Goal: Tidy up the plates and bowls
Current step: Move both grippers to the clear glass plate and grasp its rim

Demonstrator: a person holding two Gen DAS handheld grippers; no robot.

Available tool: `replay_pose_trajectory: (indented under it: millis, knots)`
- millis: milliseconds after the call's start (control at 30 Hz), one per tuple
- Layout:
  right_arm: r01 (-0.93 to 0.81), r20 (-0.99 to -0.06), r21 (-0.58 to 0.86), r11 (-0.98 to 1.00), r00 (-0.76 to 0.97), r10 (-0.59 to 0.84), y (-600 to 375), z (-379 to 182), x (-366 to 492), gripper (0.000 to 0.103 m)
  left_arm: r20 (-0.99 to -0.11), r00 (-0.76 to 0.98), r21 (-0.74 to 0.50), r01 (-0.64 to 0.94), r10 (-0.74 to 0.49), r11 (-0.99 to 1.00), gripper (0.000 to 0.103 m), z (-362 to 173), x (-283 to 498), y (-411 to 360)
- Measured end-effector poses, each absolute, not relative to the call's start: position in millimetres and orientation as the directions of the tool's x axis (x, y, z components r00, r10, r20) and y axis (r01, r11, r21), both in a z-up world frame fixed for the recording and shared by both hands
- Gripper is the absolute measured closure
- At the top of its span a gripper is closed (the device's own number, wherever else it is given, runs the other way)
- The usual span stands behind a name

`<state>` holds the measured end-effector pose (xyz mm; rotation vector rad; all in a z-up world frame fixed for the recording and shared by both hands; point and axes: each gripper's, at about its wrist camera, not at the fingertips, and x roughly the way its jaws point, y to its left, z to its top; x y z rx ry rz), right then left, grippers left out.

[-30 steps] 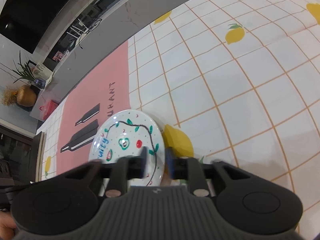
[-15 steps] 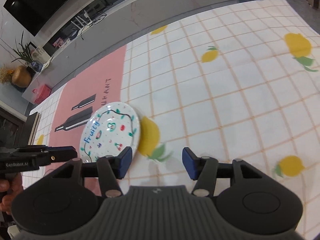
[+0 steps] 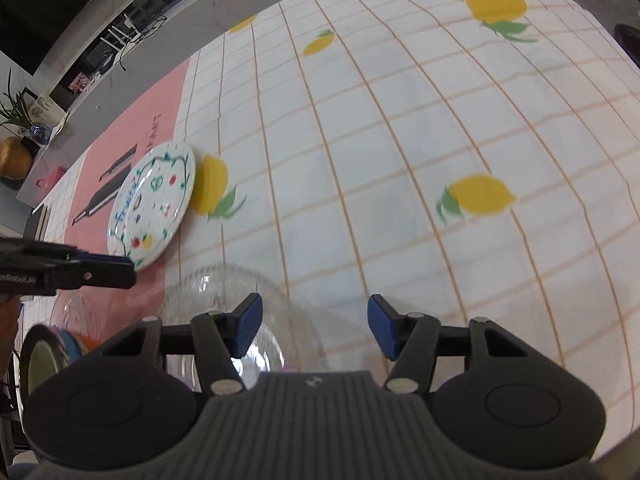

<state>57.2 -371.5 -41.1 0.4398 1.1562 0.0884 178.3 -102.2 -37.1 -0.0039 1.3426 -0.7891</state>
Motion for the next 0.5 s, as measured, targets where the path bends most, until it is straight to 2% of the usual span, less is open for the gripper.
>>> replay_pose_trajectory:
  millis: [167,233,500]
  knots:
    - [0.226,-0.856,0.44,0.869,0.398,0.33,-381.7,-43.4,34.1,0.045,-0.877,-0.053,-0.436,0.506,-0.478,0.744,0.072,-47.8,174.2,-114.1]
    - [0.252,-0.848,0.475,0.843,0.387,0.362,-385.0,-44.9,24.9,0.05,-0.876,-0.073,-0.448,0.491,-0.477,0.747,0.072,-51.6,174.6,-115.6]
    - [0.219,-0.833,0.505,0.835,0.377,0.405,-367.8,-45.6,14.9,0.053,-0.881,-0.112,-0.453,0.478,-0.46,0.752,0.072,-64.3,172.5,-128.5]
